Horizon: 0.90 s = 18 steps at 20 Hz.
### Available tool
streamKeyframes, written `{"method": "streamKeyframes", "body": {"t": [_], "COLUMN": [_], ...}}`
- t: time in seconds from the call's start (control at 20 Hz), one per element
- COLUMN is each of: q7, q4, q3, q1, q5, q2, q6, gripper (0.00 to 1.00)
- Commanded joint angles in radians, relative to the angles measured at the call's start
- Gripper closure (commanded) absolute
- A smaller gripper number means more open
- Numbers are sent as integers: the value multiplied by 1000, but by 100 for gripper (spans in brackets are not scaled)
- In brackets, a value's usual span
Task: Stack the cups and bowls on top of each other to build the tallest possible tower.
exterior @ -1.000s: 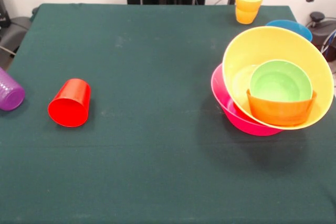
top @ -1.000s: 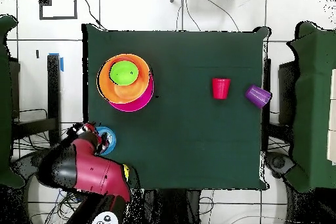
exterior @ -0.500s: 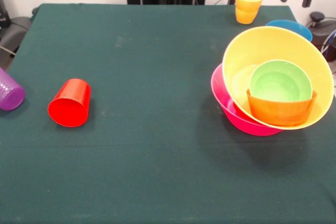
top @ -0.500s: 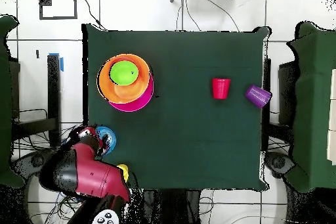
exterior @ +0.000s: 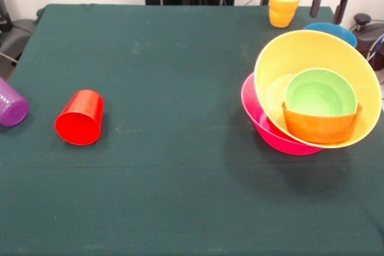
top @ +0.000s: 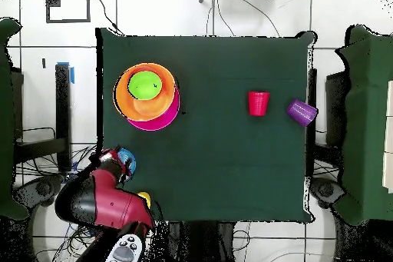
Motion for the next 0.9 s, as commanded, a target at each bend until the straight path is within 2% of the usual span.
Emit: {"method": "streamKeyframes", "body": {"t": [0.05,0.3,0.9], "q7": [259,270,284], "q4": [51,44,40], "q3": [156,159,131], "q1": [-32,-24,34], "q5": [-53,-46,5], "q2": [103,124,120], "q6": [-93,-108,-81], "gripper": [0,0,0]}}
